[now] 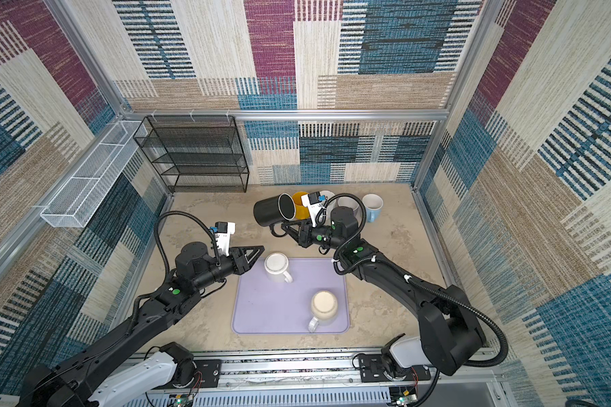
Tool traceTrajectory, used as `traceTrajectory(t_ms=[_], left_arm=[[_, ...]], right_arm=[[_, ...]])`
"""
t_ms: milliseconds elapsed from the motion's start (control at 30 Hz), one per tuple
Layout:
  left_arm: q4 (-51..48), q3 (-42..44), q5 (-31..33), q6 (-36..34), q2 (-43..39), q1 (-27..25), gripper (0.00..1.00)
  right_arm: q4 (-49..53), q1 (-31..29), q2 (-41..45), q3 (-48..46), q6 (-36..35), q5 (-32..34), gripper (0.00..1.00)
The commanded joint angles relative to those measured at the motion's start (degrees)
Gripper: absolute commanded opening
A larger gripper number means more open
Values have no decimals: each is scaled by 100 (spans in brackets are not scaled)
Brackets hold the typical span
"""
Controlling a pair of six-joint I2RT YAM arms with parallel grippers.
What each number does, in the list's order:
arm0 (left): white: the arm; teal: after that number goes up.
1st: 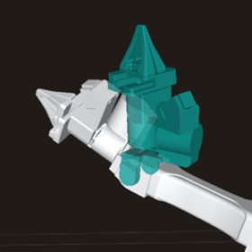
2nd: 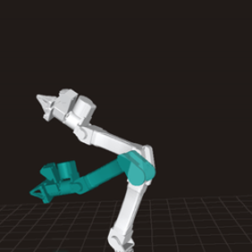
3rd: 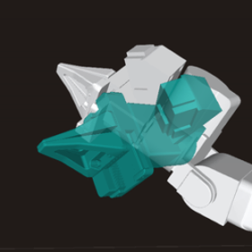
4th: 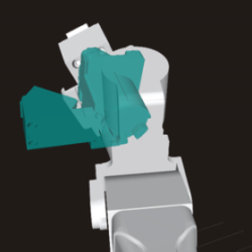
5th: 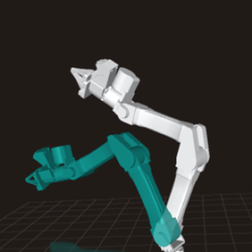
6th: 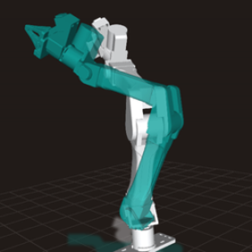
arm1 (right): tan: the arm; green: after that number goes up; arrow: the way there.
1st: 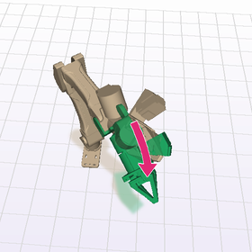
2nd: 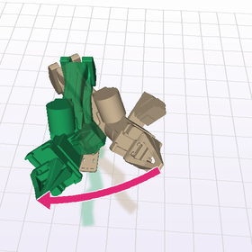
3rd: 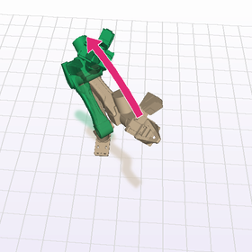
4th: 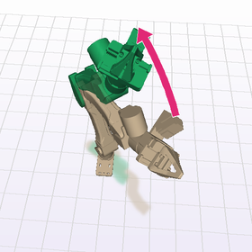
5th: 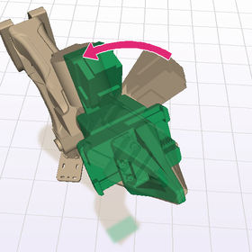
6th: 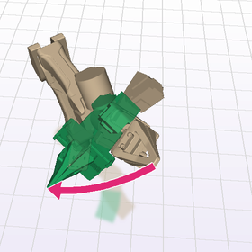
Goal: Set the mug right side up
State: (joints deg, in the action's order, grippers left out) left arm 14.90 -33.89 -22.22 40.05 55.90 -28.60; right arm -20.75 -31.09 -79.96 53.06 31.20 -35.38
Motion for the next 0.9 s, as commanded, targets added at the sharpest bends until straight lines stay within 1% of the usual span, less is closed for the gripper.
traceTrajectory(t_ms=[0, 167, 200, 333, 500, 600, 667, 867], left_arm=[[1447, 155, -672, 588, 162, 123, 42], [2712, 327, -1047, 1019, 551, 307, 41], [3025, 384, -1276, 1120, 628, 354, 41], [4068, 501, -1686, 1417, 938, 506, 42], [4715, 430, -1957, 1651, 1226, 586, 42], [4763, 300, -2092, 1662, 1353, 607, 42], [4590, 213, -2096, 1582, 1389, 611, 42], [4646, 113, -2144, 1545, 1432, 620, 42]], right_arm=[[-1264, -3, 32, -44, 228, -392, 0], [-1444, -7, 69, -79, 229, -582, 0], [-1472, -2, 74, -76, 243, -621, 0], [-1581, -2, 51, -35, 272, -807, 0], [-1719, -3, 10, 0, 351, -944, 0], [-1828, -2, 1, -5, 416, -1012, 0], [-1903, -2, -6, -15, 471, -1058, 0], [-2139, -2, -70, -8, 647, -1245, 0]])
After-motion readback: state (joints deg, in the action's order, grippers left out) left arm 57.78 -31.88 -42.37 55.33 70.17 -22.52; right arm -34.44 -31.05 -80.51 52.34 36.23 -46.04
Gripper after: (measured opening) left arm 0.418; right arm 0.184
